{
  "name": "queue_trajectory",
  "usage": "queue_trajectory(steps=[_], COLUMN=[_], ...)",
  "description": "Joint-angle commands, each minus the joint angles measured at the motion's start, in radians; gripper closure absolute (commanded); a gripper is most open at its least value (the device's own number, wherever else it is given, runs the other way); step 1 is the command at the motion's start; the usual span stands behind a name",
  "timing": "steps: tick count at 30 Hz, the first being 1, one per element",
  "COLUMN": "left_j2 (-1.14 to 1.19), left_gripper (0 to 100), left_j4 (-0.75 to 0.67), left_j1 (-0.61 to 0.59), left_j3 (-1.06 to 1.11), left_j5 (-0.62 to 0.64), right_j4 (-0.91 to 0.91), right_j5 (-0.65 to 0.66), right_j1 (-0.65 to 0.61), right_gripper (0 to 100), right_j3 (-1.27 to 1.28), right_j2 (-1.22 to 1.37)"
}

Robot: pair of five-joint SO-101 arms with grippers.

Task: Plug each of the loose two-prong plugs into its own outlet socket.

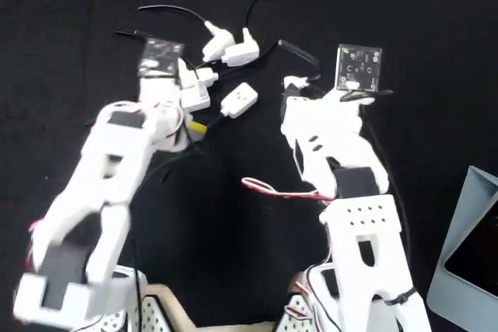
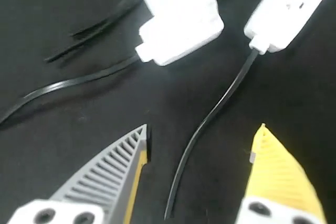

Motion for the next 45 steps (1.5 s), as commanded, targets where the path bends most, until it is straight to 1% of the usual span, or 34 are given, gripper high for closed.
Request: queue_trajectory(steps=[1, 7, 9, 13, 14, 15, 16, 18, 24, 28, 31, 34, 36, 38, 40, 43, 45], left_j2=[0.244, 0.493, 0.545, 0.540, 0.529, 0.511, 0.491, 0.437, 0.190, -0.014, -0.169, -0.318, -0.414, -0.493, -0.562, -0.635, -0.663], left_gripper=[69, 69, 75, 96, 98, 95, 95, 98, 97, 97, 97, 97, 97, 97, 97, 97, 92], left_j4=[-0.026, -0.020, -0.018, -0.018, -0.015, 0.006, 0.034, 0.084, 0.267, 0.364, 0.407, 0.419, 0.411, 0.408, 0.376, 0.319, 0.296], left_j1=[0.041, 0.058, 0.056, 0.056, 0.056, 0.056, 0.056, 0.058, 0.048, 0.048, 0.047, 0.047, 0.039, 0.004, -0.035, -0.101, -0.147], left_j3=[-0.214, -0.403, -0.429, -0.438, -0.430, -0.420, -0.414, -0.400, -0.332, -0.225, -0.107, 0.035, 0.128, 0.202, 0.275, 0.375, 0.426], left_j5=[-0.061, -0.075, -0.080, -0.081, -0.081, -0.081, -0.081, -0.081, -0.081, -0.083, -0.094, -0.138, -0.146, -0.146, -0.146, -0.204, -0.241], right_j4=[-0.021, -0.023, -0.023, -0.023, -0.023, -0.023, -0.023, -0.023, -0.023, -0.021, -0.020, -0.020, -0.021, -0.017, -0.017, -0.015, -0.015], right_j5=[0.003, 0.003, 0.003, 0.003, 0.003, 0.003, 0.003, 0.003, 0.003, 0.003, 0.003, 0.003, 0.003, 0.005, 0.005, 0.005, 0.005], right_j1=[0.015, 0.014, 0.014, 0.014, 0.014, 0.014, 0.014, 0.014, 0.012, 0.012, 0.002, -0.032, -0.057, -0.072, -0.081, -0.086, -0.086], right_gripper=[98.7, 98.7, 98.7, 98.7, 98.7, 98.7, 98.7, 98.7, 98.7, 98.7, 98.7, 98.7, 98.7, 98.7, 98.7, 98.7, 98.7], right_j3=[-0.042, -0.027, -0.027, -0.027, -0.027, -0.027, -0.027, -0.027, -0.027, -0.025, -0.025, -0.012, -0.002, 0.001, 0.002, 0.002, 0.002], right_j2=[-0.016, -0.016, -0.016, -0.016, -0.016, -0.016, -0.016, -0.016, -0.016, -0.016, -0.016, -0.016, -0.016, -0.016, -0.016, -0.016, -0.016])
